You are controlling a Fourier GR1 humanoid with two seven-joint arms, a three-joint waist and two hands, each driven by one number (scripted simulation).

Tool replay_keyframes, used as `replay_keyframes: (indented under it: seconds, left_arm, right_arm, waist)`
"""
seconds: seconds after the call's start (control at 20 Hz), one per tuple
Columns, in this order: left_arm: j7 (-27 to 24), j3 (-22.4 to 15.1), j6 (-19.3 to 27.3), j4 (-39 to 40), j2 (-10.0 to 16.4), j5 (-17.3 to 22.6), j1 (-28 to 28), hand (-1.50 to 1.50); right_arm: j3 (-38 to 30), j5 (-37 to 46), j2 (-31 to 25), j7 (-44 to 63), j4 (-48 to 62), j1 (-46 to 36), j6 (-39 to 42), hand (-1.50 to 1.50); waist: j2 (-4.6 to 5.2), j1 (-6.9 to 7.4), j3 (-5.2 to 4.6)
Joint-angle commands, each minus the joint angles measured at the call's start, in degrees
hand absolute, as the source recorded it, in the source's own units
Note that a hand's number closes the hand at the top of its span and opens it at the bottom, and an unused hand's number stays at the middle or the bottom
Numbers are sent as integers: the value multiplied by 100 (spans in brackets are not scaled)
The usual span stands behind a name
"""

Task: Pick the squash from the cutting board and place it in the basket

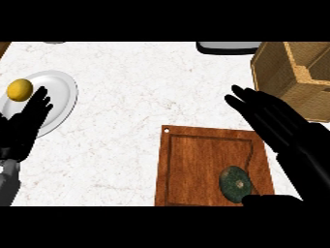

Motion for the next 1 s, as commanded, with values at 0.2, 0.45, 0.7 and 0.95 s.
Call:
replay_keyframes:
  seconds: [0.2,0.45,0.7,0.95]
  left_arm:
    - [108,52,-130,32,67,-16,-86,0]
    - [169,21,-24,-122,-43,-105,-133,0]
    - [-167,53,-5,55,-276,-269,71,0]
    - [-49,245,-322,299,-277,-262,-176,0]
  right_arm:
    - [-697,-2197,-521,2085,-386,-539,2009,-150]
    - [-1619,-3985,-1184,2337,-151,-802,2200,-150]
    - [-2601,-5618,-1858,2341,-686,-144,1770,-150]
    - [-3634,-5462,-1560,1513,-1196,1046,1676,-150]
  waist:
    - [17,31,15]
    - [25,51,24]
    - [39,32,36]
    - [64,62,43]
